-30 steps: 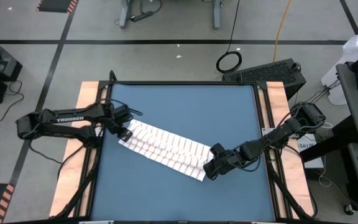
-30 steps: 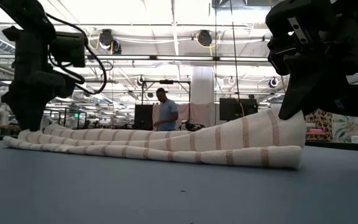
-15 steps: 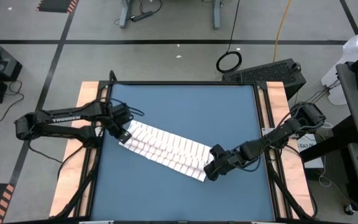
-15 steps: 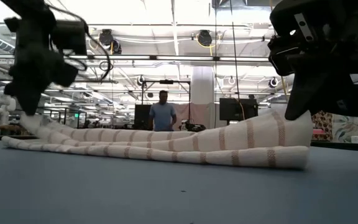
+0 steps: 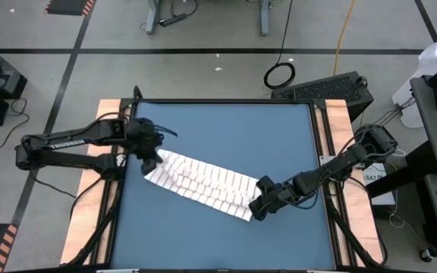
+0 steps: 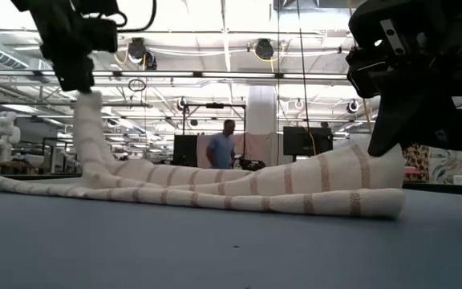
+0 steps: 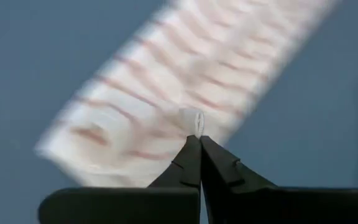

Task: Roll towel
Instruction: Fold the white towel

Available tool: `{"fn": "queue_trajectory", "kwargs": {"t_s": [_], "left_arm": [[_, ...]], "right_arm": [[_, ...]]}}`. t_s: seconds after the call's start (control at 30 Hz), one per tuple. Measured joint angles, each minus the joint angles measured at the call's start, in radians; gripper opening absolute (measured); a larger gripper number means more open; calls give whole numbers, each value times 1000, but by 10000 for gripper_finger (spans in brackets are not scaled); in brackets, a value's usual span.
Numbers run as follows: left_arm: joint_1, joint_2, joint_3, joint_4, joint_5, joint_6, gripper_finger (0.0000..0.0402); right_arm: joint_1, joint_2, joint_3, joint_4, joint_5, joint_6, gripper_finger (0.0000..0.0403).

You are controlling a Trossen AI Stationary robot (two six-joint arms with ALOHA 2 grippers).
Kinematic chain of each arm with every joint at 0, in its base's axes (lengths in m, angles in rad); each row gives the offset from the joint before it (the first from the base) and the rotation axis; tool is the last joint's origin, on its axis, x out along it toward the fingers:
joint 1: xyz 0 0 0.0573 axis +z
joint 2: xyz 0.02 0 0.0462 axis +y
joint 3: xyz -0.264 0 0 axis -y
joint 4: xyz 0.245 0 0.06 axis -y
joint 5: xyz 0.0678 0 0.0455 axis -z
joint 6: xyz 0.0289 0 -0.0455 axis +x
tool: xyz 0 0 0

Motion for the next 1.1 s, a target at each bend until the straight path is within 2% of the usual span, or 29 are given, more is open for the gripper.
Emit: {"fn": "queue_trajectory", "kwargs": {"t_s": [0.07, 0.13, 0.2, 0.3, 0.37, 0.43, 0.5, 0.6, 0.73, 1.0, 1.1], "left_arm": [[0, 18, -18, 7, -112, -15, 1], [3, 45, -40, 39, -152, -20, 1], [3, 67, -67, 116, -138, -14, 1], [-12, 90, -93, 246, -60, 50, 0], [-27, 90, -92, 317, -60, 75, 0], [-24, 90, -91, 314, -173, 23, 0], [-11, 91, -92, 241, -312, -52, 0], [9, 108, -93, 131, -397, -104, 5], [30, 141, -135, 113, -393, -107, 38], [46, 192, -200, 106, -249, -214, 138], [46, 182, -200, 94, -244, -244, 160]], "right_arm": [[0, 0, 0, 0, 0, 0, 4], [0, 0, 0, 0, 0, 0, 4], [0, 0, 0, 0, 0, 0, 4], [0, 0, 0, 0, 0, -3, 4], [0, 0, 0, 3, -2, 0, 4], [0, 0, 0, 7, -3, 2, 4], [0, 0, 0, 16, -6, 2, 4], [0, 0, 0, 24, -8, 3, 4], [0, 0, 0, 28, -8, 1, 4], [5, 0, 0, 57, -27, 2, 4], [14, 0, 0, 66, -27, 3, 4]]}}
